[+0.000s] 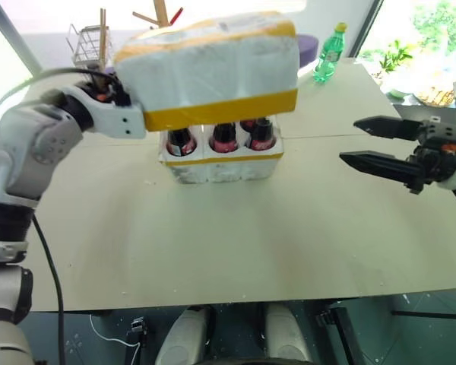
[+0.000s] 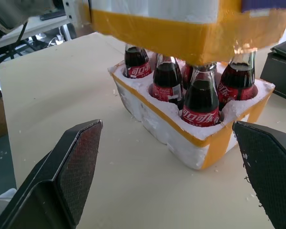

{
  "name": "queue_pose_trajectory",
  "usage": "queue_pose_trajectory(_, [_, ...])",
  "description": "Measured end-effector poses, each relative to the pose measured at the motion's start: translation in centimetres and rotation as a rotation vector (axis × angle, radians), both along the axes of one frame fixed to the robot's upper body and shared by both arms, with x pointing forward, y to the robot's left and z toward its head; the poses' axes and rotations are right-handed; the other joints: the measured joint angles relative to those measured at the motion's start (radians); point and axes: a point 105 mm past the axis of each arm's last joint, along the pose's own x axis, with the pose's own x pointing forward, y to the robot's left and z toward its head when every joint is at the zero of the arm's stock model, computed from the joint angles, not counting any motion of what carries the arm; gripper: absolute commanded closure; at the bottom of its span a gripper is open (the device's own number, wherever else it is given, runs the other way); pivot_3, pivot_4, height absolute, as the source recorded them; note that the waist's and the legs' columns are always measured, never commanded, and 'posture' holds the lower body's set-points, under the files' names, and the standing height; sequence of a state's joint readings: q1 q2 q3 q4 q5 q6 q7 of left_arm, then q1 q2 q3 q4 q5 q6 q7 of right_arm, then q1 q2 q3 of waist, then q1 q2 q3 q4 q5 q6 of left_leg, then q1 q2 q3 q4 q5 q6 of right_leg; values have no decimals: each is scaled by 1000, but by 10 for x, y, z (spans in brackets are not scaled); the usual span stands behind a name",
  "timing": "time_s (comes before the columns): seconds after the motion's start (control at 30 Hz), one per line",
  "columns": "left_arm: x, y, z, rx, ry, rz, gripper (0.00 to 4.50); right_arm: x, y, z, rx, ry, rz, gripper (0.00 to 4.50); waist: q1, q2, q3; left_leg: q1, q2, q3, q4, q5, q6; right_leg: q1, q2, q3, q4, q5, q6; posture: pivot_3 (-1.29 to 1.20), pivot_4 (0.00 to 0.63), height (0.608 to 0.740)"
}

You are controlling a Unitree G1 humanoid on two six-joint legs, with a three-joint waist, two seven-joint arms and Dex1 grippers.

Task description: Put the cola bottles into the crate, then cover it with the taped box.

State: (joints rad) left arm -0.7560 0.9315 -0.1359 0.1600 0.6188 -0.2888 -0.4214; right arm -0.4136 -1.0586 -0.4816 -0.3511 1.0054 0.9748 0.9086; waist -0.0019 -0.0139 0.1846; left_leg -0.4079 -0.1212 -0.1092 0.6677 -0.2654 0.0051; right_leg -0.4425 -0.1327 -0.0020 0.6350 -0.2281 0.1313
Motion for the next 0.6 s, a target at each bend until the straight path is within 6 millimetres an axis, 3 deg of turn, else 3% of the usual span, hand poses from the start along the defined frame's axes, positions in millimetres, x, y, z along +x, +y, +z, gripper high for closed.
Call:
queue_pose_trajectory(0.27, [4, -11, -11, 16, -31, -12, 3830, 2, 0, -1, 19, 1, -14, 0, 15, 0, 0, 0, 0, 0, 0, 0, 0, 0, 0, 0, -1, 1, 1, 0, 150, 740])
queue_pose_trajectory(0.37, [3, -12, -22, 27, -13, -20, 2620, 2, 1, 0, 24, -1, -15, 0, 13, 0, 0, 0, 0, 0, 0, 0, 0, 0, 0, 0, -1, 1, 1, 0, 150, 740])
queue_pose_trajectory(0.53, [-2, -8, -55, 38, 79, -17, 134, 2, 0, -2, 25, 5, -15, 0, 15, 0, 0, 0, 0, 0, 0, 0, 0, 0, 0, 0, -1, 1, 1, 0, 150, 740])
queue_pose_trajectory(0.6, [-6, -9, -58, 44, 89, -27, 134, 2, 0, -2, 25, 5, -14, 0, 16, 0, 0, 0, -1, 0, 0, 0, 0, 1, -1, 0, -1, 1, 1, 0, 150, 740])
